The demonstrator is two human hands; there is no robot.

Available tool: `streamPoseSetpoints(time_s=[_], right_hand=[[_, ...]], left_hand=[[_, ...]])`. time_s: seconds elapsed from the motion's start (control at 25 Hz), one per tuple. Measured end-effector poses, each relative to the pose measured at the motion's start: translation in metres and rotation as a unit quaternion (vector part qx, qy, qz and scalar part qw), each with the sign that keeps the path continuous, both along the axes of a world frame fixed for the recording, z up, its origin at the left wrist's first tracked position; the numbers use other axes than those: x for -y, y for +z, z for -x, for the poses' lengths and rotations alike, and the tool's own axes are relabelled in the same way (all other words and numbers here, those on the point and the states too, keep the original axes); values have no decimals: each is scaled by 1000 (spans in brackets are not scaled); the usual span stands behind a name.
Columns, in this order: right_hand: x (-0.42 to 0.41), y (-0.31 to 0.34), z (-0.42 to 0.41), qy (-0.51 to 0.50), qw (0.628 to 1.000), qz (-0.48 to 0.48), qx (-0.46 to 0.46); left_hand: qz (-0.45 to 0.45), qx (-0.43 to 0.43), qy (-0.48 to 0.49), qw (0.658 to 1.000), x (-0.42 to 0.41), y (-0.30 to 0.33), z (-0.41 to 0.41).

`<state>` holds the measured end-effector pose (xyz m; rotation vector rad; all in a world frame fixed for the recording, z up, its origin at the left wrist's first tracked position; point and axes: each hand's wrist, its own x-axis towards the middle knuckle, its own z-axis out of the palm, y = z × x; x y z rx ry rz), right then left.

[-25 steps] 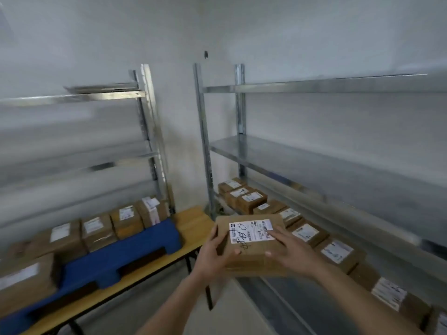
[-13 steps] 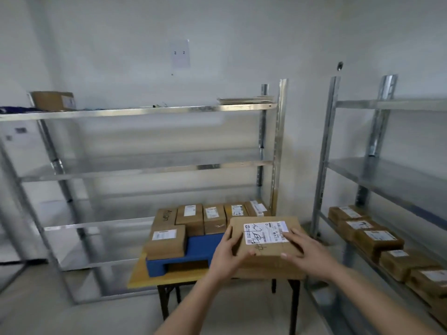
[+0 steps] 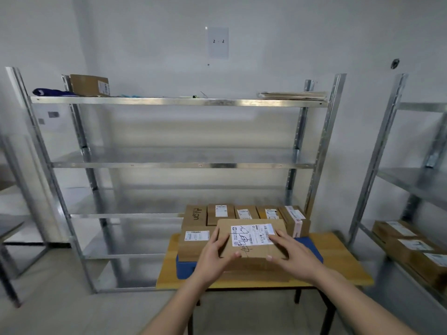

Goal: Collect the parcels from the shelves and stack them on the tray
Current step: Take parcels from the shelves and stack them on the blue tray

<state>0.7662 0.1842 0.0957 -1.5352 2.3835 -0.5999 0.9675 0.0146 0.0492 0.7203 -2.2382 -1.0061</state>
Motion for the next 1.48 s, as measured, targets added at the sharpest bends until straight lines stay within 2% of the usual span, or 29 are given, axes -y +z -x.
streamPoseSetpoints(time_s=[0.32,0.84,1.04,1.24,1.36,1.48], right_hand=[[77,-49,34,21,998,-59,24],[218,-191,195,29,981,-149,122],[244,-239,215,29,977,-142,154],[265,-267,227,26,979,-109,169],[275,-276,230,28,982,-96,158],[280,-284,228,28,983,-96,153]], left_hand=[[-73,39,-15,996,68,-57,22],[-173,160,7,972,184,-173,169],[-183,175,13,967,213,-217,191],[-186,148,19,971,233,-239,204],[-157,150,34,976,237,-245,208],[-109,197,45,973,240,-250,209]])
